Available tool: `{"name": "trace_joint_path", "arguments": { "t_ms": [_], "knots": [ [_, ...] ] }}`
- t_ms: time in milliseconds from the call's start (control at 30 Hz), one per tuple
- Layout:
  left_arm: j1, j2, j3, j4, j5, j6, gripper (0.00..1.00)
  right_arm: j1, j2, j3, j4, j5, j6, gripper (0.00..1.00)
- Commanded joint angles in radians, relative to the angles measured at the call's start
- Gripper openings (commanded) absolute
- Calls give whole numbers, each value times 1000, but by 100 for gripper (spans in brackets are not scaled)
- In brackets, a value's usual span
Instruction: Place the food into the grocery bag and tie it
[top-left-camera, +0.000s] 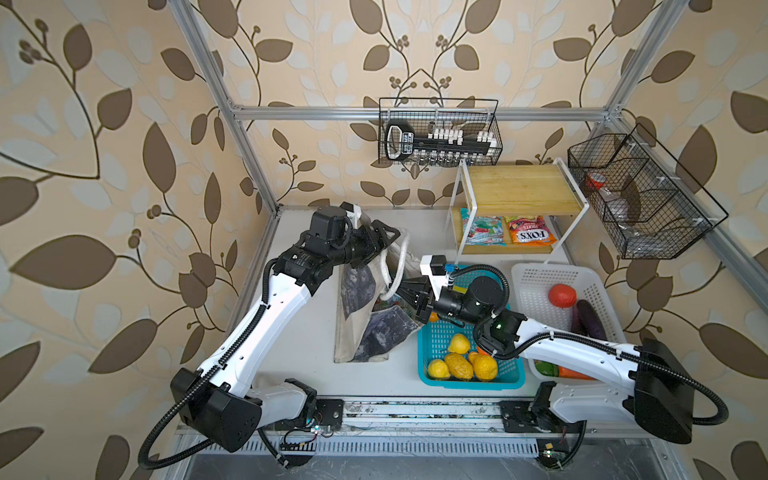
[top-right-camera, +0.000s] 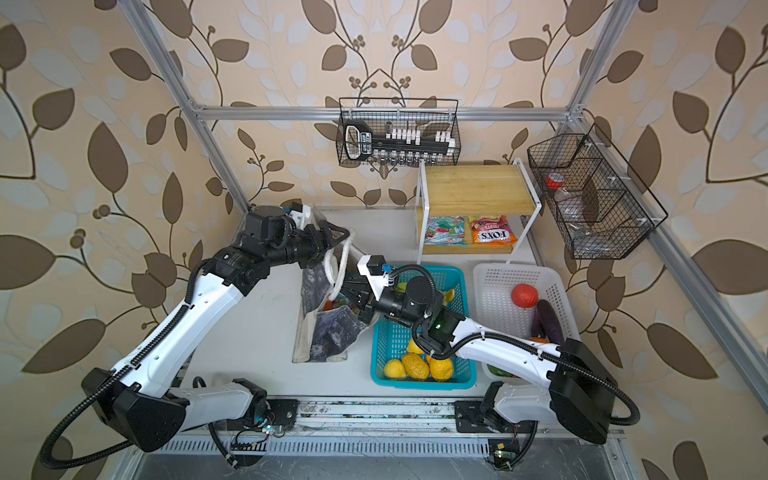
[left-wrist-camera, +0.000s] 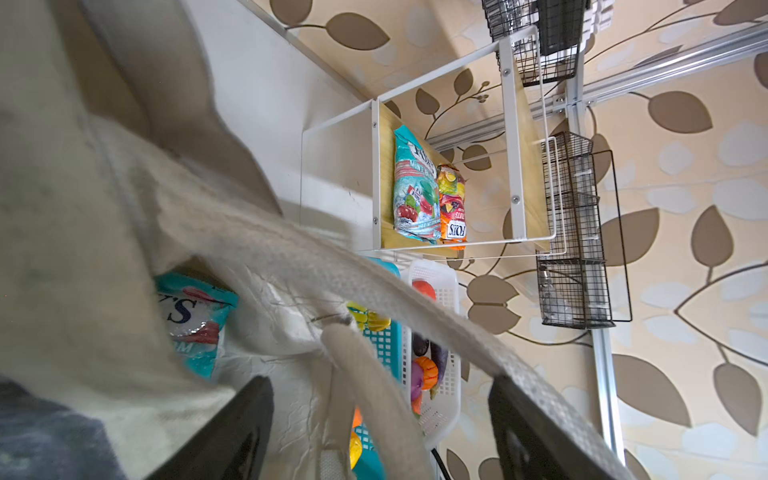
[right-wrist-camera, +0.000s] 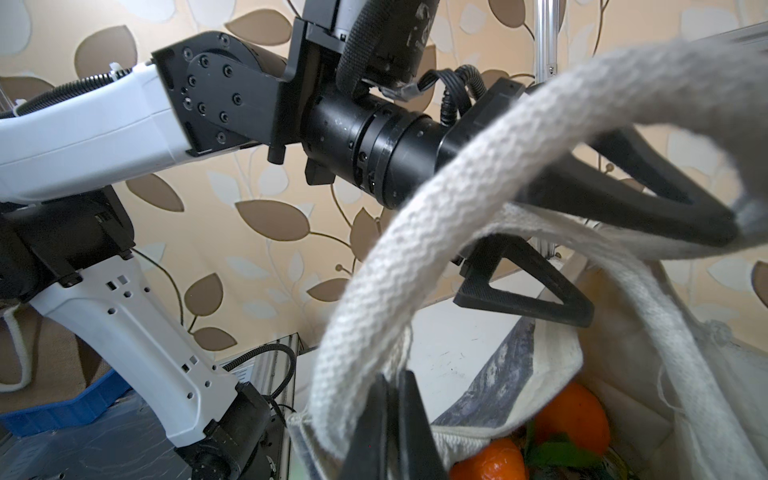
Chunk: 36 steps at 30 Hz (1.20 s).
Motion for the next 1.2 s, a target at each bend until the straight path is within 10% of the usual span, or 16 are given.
{"name": "trace_joint_path", "arguments": {
  "t_ms": [0, 233, 533, 700, 1167],
  "knots": [
    [3, -26, 10, 63, 48, -18, 56, 9, -22, -9, 36, 7, -27, 0],
    [6, 15, 29, 50, 97, -2, 0, 9, -30, -12, 16, 17, -38, 0],
    [6, -13, 181, -82, -4, 128, 0, -40, -109, -13, -76, 50, -30, 21],
    [4, -16, 198, -40, 31, 109, 0, -130, -129, -25, -81, 12, 31, 62],
    [1, -41, 274, -110, 77, 192, 0, -177, 177, 233, -187, -358, -119, 74]
  ]
}}
